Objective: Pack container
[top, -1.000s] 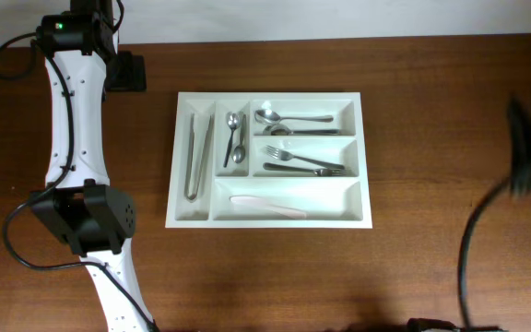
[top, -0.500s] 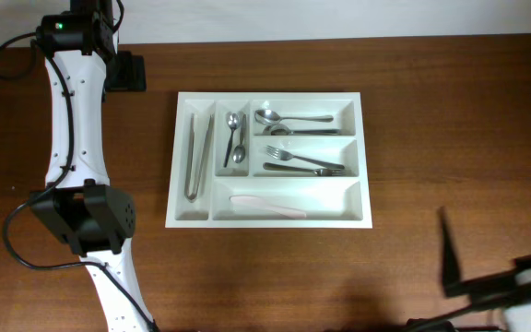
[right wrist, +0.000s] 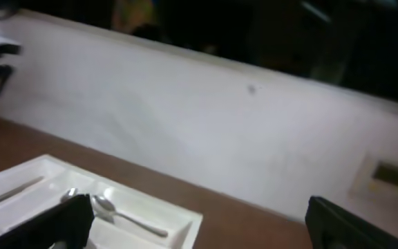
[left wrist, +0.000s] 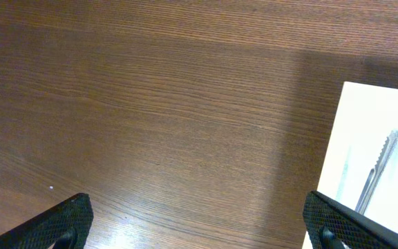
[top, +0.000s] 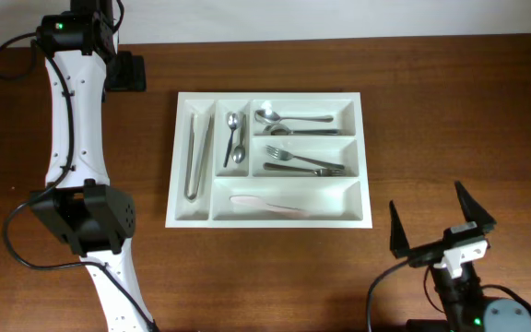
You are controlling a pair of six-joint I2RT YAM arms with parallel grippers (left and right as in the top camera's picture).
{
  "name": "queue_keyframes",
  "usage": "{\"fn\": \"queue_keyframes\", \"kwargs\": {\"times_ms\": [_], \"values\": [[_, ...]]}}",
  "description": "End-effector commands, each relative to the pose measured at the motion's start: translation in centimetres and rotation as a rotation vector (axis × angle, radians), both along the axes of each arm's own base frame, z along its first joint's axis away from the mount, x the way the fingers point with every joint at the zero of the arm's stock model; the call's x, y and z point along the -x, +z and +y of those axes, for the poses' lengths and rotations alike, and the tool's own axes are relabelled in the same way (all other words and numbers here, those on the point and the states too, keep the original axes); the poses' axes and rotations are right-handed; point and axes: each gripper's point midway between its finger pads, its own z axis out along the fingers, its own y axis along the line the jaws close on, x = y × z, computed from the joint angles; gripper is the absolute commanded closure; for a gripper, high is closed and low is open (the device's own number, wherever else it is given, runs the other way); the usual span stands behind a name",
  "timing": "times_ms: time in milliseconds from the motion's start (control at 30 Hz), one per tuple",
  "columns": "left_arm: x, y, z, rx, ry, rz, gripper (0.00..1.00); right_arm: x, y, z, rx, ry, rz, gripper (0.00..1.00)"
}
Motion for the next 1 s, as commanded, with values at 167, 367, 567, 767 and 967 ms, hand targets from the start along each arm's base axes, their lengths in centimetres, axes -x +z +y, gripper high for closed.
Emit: {"fn": "queue_keyframes", "kwargs": {"times_ms": [167, 367, 567, 767, 967], "values": [[0.0, 0.7, 0.1, -0.012, -0.007, -0.013, 0.01, -2.0, -5.8, -2.8, -0.217, -0.138, 0.067, 0.01], [0.0, 0.7, 0.1, -0.012, -0.008, -0.013, 0.01, -2.8, -9.5, -3.0, -0.264, -0.145, 0.121, 0.01], [0.0, 0.7, 0.1, -0.012, -0.008, -0.013, 0.01, -3.3, -11.6, -3.0, -0.266, -0.166, 0.151, 0.01], [0.0, 0.7, 0.1, -0.012, -0.008, -0.013, 0.01, -3.3, -12.2, -3.4, -0.266, -0.198, 0.170, 0.01], [0.0, 0.7, 0.1, -0.012, -0.008, -0.013, 0.01, -3.3, -12.4, -3.4, -0.265, -0.202, 0.180, 0.01]]}}
